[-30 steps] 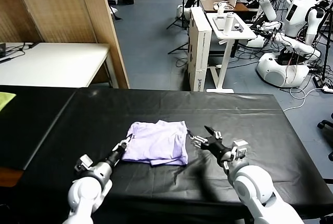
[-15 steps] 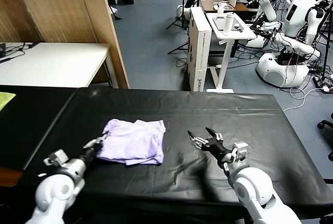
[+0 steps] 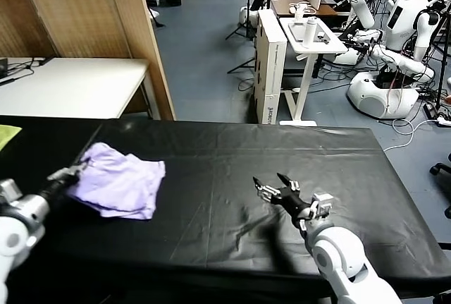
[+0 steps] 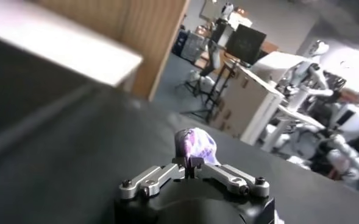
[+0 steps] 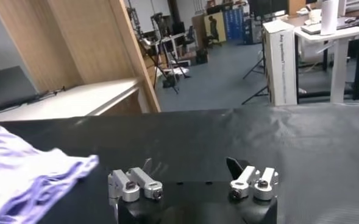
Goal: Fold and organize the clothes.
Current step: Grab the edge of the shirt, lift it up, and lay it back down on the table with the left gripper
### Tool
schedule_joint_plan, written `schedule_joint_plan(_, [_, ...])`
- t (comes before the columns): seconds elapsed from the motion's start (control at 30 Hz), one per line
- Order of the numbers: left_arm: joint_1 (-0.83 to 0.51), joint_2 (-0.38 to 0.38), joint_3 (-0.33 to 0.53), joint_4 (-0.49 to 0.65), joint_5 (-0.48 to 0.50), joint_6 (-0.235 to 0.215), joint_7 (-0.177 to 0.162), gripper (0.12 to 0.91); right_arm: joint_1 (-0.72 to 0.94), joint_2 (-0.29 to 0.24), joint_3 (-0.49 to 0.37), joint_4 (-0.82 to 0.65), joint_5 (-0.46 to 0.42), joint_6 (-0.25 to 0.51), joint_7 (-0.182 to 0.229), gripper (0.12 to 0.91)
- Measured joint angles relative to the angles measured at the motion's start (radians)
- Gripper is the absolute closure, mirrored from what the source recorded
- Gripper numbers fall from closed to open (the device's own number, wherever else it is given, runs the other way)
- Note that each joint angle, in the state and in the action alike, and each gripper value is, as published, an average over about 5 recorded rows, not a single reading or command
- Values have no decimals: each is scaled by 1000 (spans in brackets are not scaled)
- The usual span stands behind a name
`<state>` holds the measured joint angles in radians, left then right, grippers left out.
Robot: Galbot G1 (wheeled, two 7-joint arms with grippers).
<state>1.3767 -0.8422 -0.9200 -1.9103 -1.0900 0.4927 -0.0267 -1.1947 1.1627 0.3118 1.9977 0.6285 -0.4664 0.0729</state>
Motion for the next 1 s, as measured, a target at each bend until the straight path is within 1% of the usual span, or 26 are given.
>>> schedule_joint_plan(0.13, [14,26,-35,-46,-18,18,-38,853,-5,13,-3,-5,-10,3,-1,118])
schedule_joint_plan(0.23, [8,15,-24,-100,-1,35,-71,853,-13,20,-3,-4,-19,4,-1,118])
schedule_joint_plan(0.37, [-19,-52,48,-181,47,65,-115,853,-26,16,5,8,-23,2,0,118])
schedule_joint_plan(0.47, [-51,-124,131,-219,84,78,-134,853,-40,8,18,18,-24,1,1,118])
schedule_joint_plan(0.6, [-97,-220,254,-222,153,76,-138,853,-60,2,38,28,-28,0,1,118])
schedule_joint_plan(0.77, [-136,-335,397,-181,222,69,-140,853,-74,4,50,32,-35,0,2,118])
schedule_joint_plan(0.9, [-154,-425,482,-131,285,47,-129,853,-68,9,43,33,-33,-3,3,118])
schedule_joint_plan(1.0, [-168,-488,530,-87,336,36,-117,842,-57,8,32,33,-11,-10,12,118])
